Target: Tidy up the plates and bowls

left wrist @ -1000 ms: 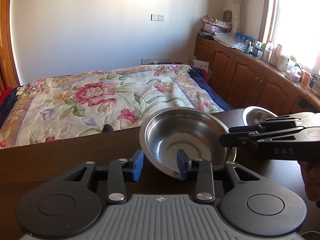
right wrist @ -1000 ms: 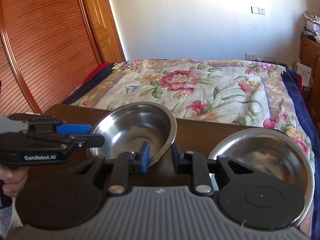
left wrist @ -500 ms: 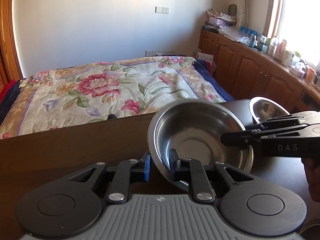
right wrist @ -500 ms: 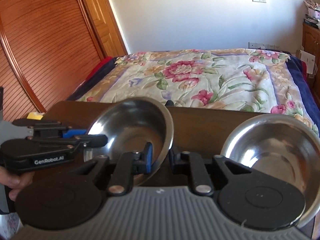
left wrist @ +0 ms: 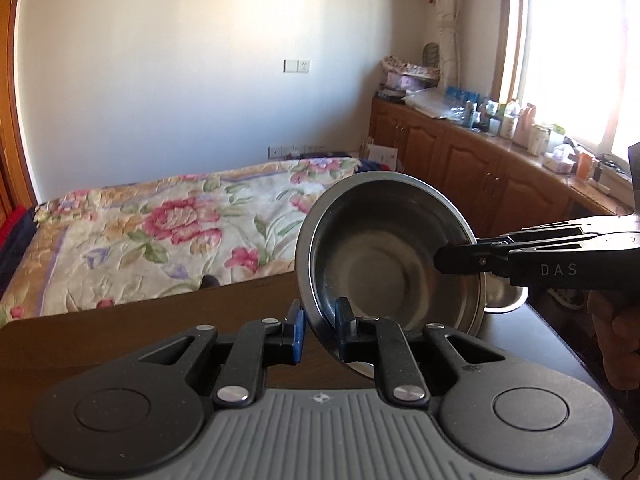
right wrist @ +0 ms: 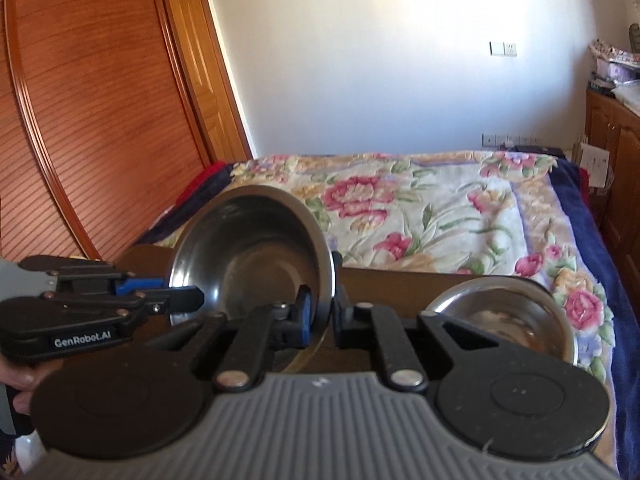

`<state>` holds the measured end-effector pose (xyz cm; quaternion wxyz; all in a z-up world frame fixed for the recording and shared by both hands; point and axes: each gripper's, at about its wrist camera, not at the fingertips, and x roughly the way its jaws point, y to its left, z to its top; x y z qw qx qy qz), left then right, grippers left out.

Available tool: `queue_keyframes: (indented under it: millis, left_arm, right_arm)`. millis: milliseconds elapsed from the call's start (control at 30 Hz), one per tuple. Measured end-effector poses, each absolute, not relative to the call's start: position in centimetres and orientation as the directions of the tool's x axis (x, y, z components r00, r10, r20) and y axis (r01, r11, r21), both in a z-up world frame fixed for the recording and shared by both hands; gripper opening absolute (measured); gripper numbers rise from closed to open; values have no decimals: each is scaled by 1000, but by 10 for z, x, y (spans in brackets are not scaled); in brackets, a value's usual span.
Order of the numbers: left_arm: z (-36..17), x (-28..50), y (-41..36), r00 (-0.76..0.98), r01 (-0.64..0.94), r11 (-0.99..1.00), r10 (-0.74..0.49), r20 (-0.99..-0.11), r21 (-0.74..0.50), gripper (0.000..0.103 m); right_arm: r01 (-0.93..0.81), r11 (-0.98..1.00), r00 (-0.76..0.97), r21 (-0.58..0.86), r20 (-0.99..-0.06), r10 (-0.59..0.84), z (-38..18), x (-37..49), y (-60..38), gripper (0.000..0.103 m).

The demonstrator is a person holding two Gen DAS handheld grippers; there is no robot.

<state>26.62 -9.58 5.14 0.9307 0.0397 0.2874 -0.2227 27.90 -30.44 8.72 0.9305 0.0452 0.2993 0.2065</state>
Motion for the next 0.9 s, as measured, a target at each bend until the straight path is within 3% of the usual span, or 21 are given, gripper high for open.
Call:
queue_keyframes:
  millis: [533,900]
  left_arm:
    - [78,182,-86,757,493,869,-453,-471,-43,18]
    - [27,134,-83,709,507,857,-477,-519,-94,19]
  right_arm:
    - [-361,916,782,176,-477,400,111,208,-311,12]
    - [-339,913,770,228,-490,408,70,169,-315,12]
